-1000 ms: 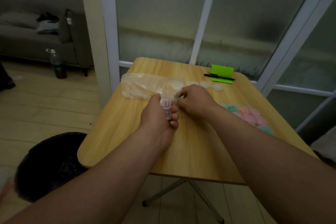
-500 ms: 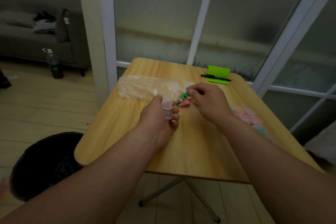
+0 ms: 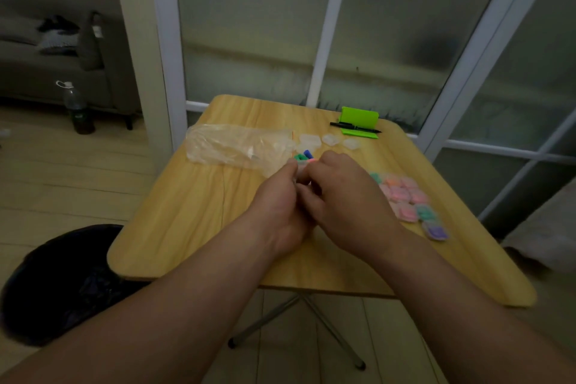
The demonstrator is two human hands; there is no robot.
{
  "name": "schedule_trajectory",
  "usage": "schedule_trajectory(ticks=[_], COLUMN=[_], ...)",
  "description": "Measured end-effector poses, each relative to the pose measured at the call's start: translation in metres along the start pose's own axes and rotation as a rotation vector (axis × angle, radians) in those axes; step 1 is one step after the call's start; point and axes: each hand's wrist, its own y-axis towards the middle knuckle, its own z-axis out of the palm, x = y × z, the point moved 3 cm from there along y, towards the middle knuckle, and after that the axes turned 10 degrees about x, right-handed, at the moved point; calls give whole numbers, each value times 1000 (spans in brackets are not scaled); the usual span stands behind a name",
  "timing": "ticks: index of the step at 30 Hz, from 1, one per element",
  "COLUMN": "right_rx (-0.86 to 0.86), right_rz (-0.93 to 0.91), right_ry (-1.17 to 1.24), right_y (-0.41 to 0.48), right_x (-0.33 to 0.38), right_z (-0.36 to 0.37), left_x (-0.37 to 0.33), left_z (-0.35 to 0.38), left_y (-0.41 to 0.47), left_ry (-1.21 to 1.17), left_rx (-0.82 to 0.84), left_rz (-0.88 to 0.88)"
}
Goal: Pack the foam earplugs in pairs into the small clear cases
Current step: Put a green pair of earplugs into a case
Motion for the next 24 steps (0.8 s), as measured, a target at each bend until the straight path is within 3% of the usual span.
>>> schedule_trajectory(ticks=[6,12,19,24], right_rx=[-55,-178,-125,-2], right_rz=[-21,150,274,245], right_ry=[103,270,229,112], right_y=[-1,8,33,60], right_x=[-7,-40,-66,-67], right_z=[-3,-4,19,38], left_x=[-3,-15,-25,-30], left_z=[-6,-14,-22,-27], left_y=[6,7,7,7], left_ry=[-2,74,64,40], left_rx=[35,8,-32,-53], left_rz=[9,34,87,118])
